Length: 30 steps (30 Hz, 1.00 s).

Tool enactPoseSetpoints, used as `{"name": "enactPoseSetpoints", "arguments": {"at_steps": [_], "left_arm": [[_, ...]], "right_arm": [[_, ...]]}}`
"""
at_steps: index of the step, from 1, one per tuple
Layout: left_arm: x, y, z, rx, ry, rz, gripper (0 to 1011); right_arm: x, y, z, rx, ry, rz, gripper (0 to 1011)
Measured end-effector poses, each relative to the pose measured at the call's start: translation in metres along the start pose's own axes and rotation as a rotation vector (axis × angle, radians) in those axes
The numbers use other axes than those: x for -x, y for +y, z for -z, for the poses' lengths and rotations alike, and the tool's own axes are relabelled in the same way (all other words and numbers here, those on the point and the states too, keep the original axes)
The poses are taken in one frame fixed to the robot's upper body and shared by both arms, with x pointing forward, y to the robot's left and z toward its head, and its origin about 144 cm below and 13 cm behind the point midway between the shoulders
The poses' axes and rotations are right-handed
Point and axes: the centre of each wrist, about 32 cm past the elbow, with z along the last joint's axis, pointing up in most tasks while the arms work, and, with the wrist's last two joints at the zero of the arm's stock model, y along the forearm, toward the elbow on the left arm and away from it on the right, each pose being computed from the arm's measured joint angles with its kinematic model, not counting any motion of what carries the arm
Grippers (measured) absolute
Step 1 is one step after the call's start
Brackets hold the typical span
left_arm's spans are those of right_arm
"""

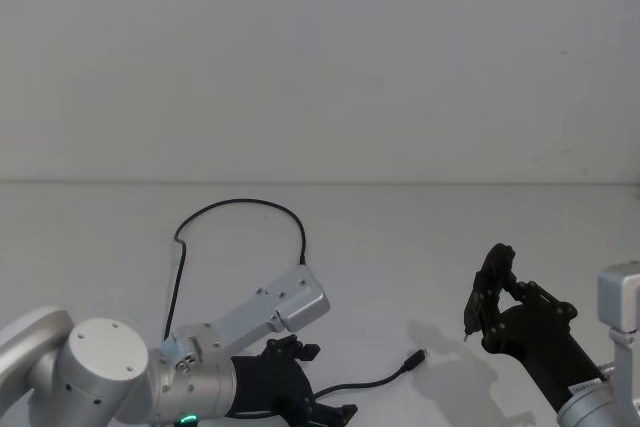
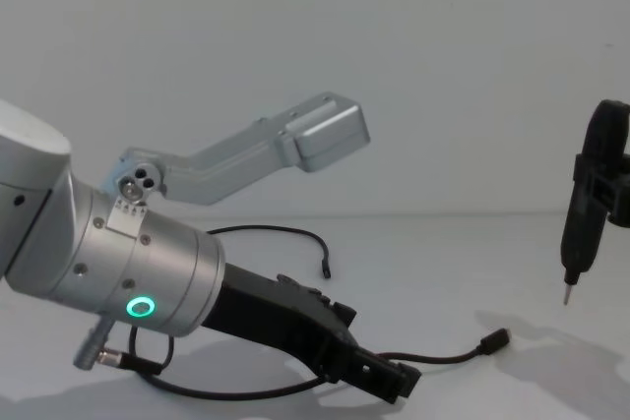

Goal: Pick up the data cable with the one hand.

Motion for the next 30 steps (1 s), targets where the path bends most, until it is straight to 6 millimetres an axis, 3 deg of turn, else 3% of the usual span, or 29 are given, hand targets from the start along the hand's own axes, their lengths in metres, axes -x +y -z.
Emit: {"name": "enactPoseSetpoints", "arguments": {"at_steps": [12,16,30], "left_arm": [[-0.0037,-0.0051,0.0025,-0.01,0.007,-0.02,998],[-0.0045,-0.006,0.0029,-0.012,0.009,-0.024,932],[-0.0056,-0.0077,0.0035,-0.014,0.012,-0.03,539]], "right_arm": [[0.0,0.0,0.0,0.0,0.0,0.0,269],[0.0,0.0,0.0,0.0,0.0,0.0,269],[0.0,0.0,0.0,0.0,0.0,0.0,269]]}}
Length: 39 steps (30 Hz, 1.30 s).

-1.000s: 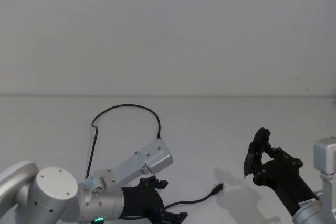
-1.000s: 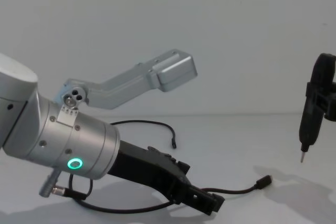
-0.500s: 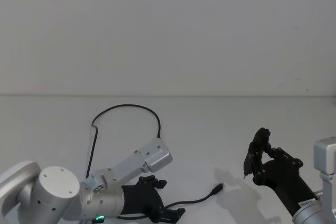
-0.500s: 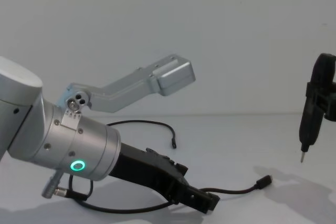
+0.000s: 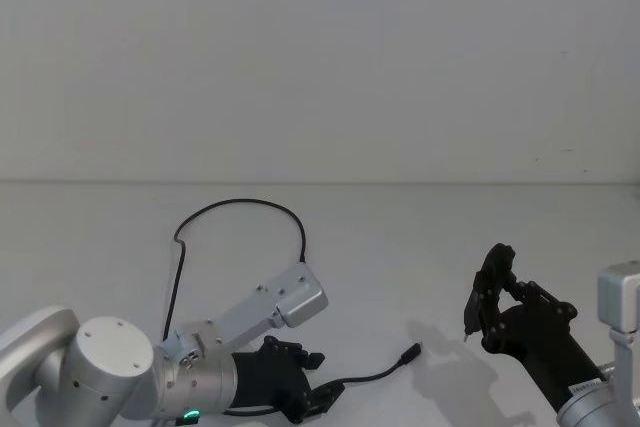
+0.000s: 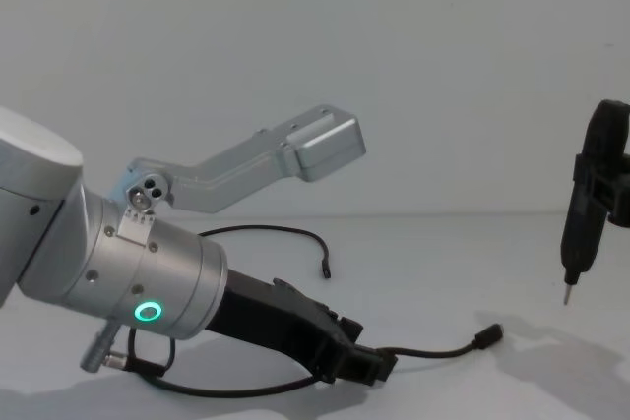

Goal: Pick up the data cable with the one hand.

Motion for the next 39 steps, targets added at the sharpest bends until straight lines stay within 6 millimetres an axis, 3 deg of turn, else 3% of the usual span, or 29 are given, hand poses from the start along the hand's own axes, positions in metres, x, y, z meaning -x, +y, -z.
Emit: {"name": "enactPoseSetpoints", "arguments": {"at_steps": [8,17,30,39], "left_arm": [[-0.001,0.0,0.0,-0.001,0.001,-0.002,256],[0.0,0.0,0.001,0.006,-0.006,-0.001,41],[0.006,-0.001,-0.001,0.096,-0.087,0.018,41],[0.01,0.002,-0.006,0.195,-0.174,0.024,41]], "right_arm": [[0.0,0.0,0.0,0.0,0.0,0.0,269],[0.0,0.0,0.0,-0.001,0.0,0.001,269],[-0.015,-0.003,-0.017,-0.081,-0.04,-0.02,269],[-0.037,-0.011,-0.052,-0.184,-0.082,-0.055,269]]}}
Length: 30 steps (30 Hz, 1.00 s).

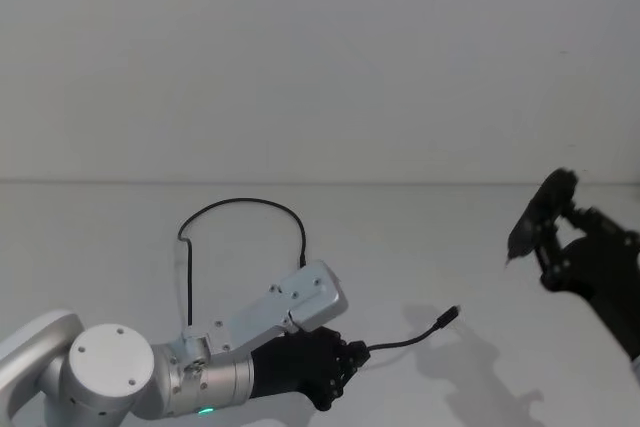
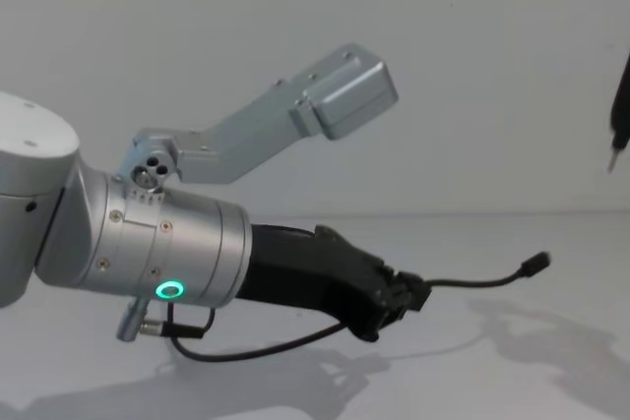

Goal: Pick up the data cable with the one hand.

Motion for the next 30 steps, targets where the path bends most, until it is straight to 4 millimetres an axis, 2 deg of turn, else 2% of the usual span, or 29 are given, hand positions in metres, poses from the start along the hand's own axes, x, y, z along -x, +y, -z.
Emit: {"name": "enactPoseSetpoints", "arguments": {"at_steps": [7,16,30], "left_arm": [[0.002,0.001,-0.001,0.062,-0.06,-0.022,40],[0.009,0.0,0.0,0.141,-0.121,-0.087,41],[0.013,-0.001,0.001,0.194,-0.155,-0.135,41]], "right_arm": [[-0.013,-0.004,-0.022,-0.034,-0.009,-0.025,269],[-0.019,-0.01,-0.04,-0.042,0.004,-0.042,269],[-0.021,-0.007,-0.046,-0.047,0.05,-0.059,269]]}}
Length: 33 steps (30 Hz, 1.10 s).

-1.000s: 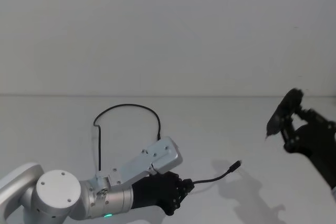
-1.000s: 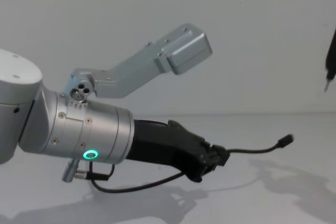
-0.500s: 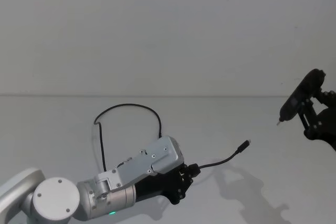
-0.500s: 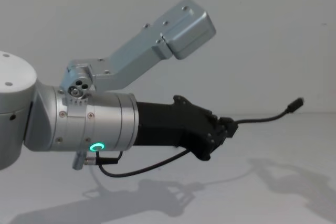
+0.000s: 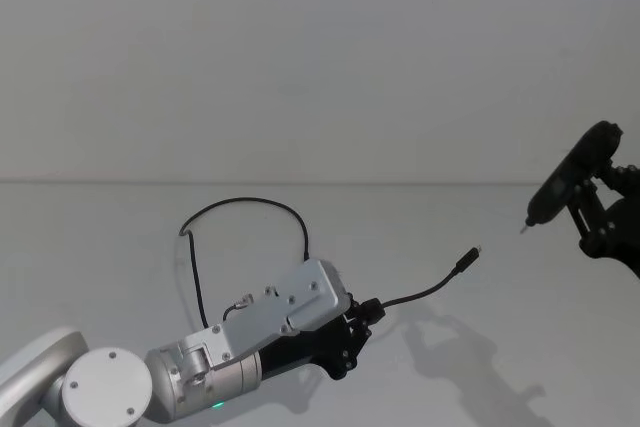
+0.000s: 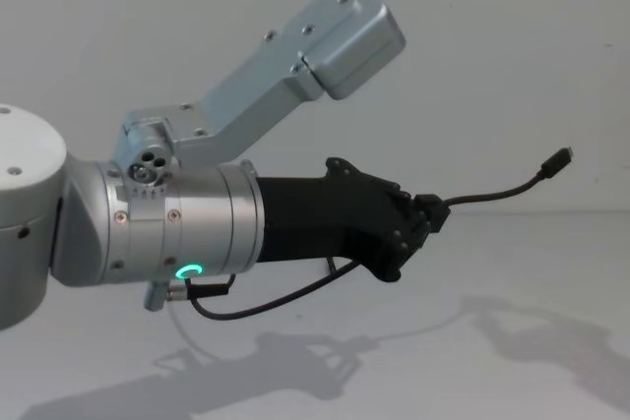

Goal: Pick up the data cable with the one hand.

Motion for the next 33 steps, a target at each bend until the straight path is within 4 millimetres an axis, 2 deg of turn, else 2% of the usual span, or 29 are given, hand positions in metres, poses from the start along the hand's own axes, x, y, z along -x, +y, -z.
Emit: {"name": "enactPoseSetpoints", "arguments": {"at_steps": [16,33], "left_arm": [[0.002,0.0,0.0,0.019,-0.012,-0.017,40],[0.002,0.0,0.0,0.024,-0.016,-0.022,41]], "right_arm": [[0.002,0.021,0.017,-0.023,0.08,-0.037,269],[0.005,0.03,0.032,-0.02,0.129,-0.043,269]]}}
